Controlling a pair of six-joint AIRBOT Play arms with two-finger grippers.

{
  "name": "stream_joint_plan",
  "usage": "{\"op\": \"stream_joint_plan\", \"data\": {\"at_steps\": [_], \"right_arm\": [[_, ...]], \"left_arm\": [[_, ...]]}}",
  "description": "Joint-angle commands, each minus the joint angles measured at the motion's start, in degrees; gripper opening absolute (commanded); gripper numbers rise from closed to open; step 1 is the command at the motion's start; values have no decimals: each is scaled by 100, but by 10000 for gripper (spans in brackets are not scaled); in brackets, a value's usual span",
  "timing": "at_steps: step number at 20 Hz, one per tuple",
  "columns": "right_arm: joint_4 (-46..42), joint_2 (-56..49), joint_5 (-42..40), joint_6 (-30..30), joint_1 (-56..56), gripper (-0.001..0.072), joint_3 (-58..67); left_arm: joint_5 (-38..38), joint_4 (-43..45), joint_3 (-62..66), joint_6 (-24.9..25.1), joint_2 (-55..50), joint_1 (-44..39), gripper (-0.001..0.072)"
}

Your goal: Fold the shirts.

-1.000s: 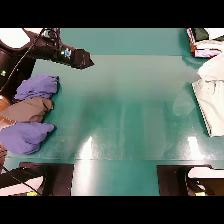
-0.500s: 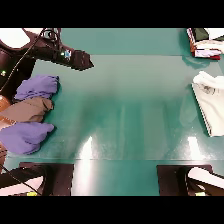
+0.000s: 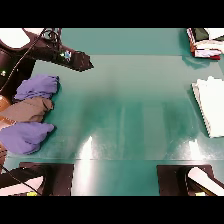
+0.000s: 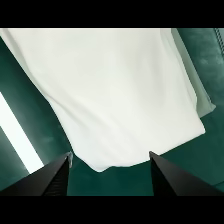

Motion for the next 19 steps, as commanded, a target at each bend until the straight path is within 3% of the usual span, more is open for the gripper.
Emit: {"op": "stream_joint_plan", "data": {"at_steps": [1,6,7,12,19], "right_arm": [[46,37,120,249,85,573,66],[1722,37,96,247,761,569,520],[1941,39,98,247,1008,530,577],[2048,37,-260,223,2505,17,621],[2046,39,-516,90,3491,18,621]], "left_arm": [[-37,2,-2,9,0,-2,26],[-76,-46,-2,2,2,-2,26],[-37,-63,-2,2,2,-2,26],[236,-66,-2,2,2,-2,26],[527,-66,-2,2,2,-2,26]]}}
